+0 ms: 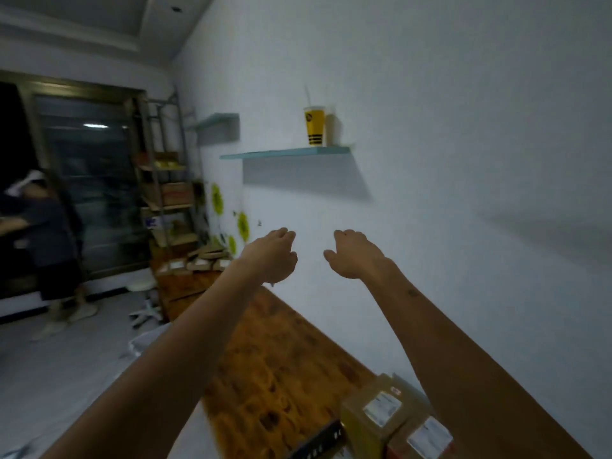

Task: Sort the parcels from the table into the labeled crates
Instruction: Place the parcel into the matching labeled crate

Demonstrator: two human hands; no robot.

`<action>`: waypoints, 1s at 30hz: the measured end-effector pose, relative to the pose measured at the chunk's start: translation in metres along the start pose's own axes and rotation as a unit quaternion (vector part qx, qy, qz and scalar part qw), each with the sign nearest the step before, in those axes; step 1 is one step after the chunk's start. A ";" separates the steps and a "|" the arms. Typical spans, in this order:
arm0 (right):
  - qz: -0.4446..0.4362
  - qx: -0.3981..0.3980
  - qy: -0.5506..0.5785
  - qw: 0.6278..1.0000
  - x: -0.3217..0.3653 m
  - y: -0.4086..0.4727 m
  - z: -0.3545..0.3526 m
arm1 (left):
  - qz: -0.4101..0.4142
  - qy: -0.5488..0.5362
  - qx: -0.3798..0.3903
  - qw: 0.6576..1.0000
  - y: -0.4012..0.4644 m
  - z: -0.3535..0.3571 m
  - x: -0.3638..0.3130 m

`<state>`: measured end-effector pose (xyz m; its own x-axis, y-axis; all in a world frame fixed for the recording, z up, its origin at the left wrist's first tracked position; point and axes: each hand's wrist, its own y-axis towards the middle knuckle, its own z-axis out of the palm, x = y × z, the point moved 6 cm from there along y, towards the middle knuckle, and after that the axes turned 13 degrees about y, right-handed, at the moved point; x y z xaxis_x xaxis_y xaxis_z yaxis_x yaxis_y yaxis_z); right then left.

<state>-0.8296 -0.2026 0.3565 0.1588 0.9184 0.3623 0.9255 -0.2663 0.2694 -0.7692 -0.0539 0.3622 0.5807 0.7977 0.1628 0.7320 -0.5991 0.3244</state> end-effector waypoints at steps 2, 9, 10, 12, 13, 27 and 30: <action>-0.038 0.022 0.012 0.999 0.037 0.026 0.022 | -0.049 0.007 0.011 0.999 -0.007 0.006 0.047; -0.158 0.064 0.070 0.983 0.176 0.115 0.088 | -0.187 0.034 0.048 0.981 -0.017 0.025 0.218; -0.167 0.070 0.083 0.980 0.194 0.128 0.094 | -0.199 0.039 0.037 0.978 -0.015 0.025 0.240; -0.181 0.085 0.095 0.975 0.232 0.155 0.114 | -0.208 0.055 0.039 0.976 -0.014 0.030 0.285; -0.188 0.088 0.095 0.974 0.250 0.171 0.125 | -0.210 0.058 0.045 0.975 -0.013 0.032 0.308; -0.228 0.090 0.087 0.966 0.501 0.396 0.282 | -0.259 0.038 0.050 0.964 0.057 0.122 0.657; -0.235 0.102 0.084 0.963 0.534 0.447 0.321 | -0.261 0.043 0.056 0.963 0.083 0.153 0.716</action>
<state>-0.2211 0.2630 0.3838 -0.3351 0.8590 0.3871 0.9330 0.2455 0.2631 -0.2381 0.4571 0.3635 0.0959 0.9919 0.0838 0.9528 -0.1158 0.2807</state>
